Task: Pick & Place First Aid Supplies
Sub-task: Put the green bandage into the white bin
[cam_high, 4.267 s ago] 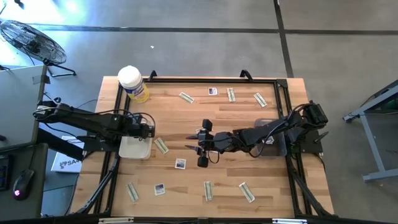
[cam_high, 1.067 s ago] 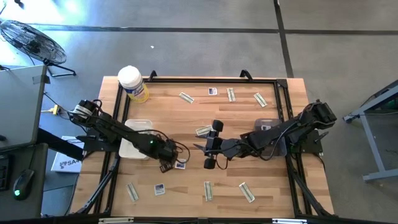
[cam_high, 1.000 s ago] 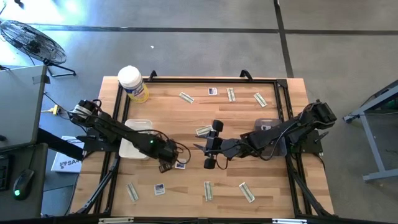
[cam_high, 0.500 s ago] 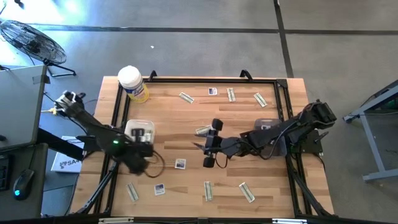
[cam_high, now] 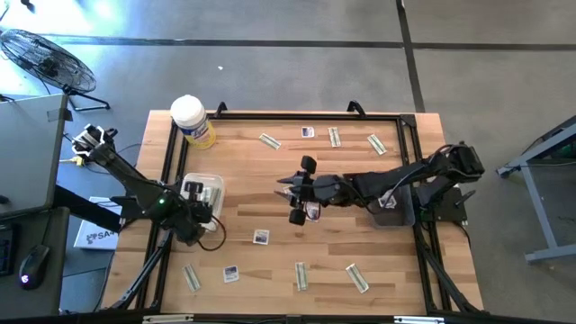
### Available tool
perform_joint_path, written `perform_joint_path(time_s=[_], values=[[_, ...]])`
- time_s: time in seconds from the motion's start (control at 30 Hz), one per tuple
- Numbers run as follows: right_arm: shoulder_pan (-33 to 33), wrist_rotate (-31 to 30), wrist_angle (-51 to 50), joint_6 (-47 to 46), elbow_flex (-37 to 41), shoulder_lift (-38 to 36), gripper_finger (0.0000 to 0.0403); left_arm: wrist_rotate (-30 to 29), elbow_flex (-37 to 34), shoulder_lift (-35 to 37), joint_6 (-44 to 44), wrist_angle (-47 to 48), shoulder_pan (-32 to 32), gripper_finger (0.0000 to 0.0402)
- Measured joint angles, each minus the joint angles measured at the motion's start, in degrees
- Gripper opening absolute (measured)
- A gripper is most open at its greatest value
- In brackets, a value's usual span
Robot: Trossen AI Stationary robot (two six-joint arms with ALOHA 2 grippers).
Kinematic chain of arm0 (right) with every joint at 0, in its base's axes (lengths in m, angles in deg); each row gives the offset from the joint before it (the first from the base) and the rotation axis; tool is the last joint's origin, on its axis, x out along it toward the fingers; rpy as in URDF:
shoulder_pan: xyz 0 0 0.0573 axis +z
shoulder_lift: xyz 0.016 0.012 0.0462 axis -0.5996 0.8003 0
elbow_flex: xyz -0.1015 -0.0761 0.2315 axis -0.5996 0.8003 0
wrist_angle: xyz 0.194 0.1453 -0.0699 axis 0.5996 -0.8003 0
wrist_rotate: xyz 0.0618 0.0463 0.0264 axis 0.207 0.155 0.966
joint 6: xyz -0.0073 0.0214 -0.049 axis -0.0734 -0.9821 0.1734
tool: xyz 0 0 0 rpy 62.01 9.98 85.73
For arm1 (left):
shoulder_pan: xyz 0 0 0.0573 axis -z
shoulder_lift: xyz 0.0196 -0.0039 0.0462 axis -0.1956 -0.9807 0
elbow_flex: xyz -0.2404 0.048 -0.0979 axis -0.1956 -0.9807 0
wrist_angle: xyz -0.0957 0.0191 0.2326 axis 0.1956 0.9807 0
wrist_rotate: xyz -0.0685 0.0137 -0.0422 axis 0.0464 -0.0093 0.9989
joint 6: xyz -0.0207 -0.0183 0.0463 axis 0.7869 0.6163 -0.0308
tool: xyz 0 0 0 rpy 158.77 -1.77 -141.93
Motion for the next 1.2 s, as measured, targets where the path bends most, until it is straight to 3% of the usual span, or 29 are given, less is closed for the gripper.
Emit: perform_joint_path(time_s=[0.13, 0.4, 0.67, 0.73, 0.93, 1.07, 1.2], values=[[-1.1, 2.5, 0.0, 0.0, 0.0, 0.0, 0.0138, 4.4, 0.0, -0.7, -3.5, -5.1, -5.2, 0.0000], [-1.1, 4.9, -1.7, 0.2, 0.0, 0.0, 0.0138, 12.5, 0.0, -2.6, -12.7, -6.8, -19.6, 0.0000], [-1.2, 4.9, -1.8, 1.6, 0.0, 0.0, 0.0138, 20.9, 1.8, -3.8, -19.8, -6.3, -29.1, 0.0000], [-1.2, 4.9, -1.8, 2.0, 0.0, 0.0, 0.0138, 20.9, 4.0, -3.8, -23.6, -4.1, -30.2, 0.0000], [-1.5, 4.1, -2.0, 2.2, 0.0, 0.0, 0.0138, 12.4, 7.0, -3.7, -35.9, 1.4, -32.7, 0.0000], [-1.6, 4.0, -2.9, 2.2, 0.0, 0.0, 0.0138, 14.4, 6.0, -4.5, -41.7, 1.9, -33.5, 0.0000], [-1.9, 4.0, -3.4, 2.2, 0.0, 0.0, 0.0138, 16.2, 5.6, -6.8, -42.0, 1.2, -33.3, 0.0000]])
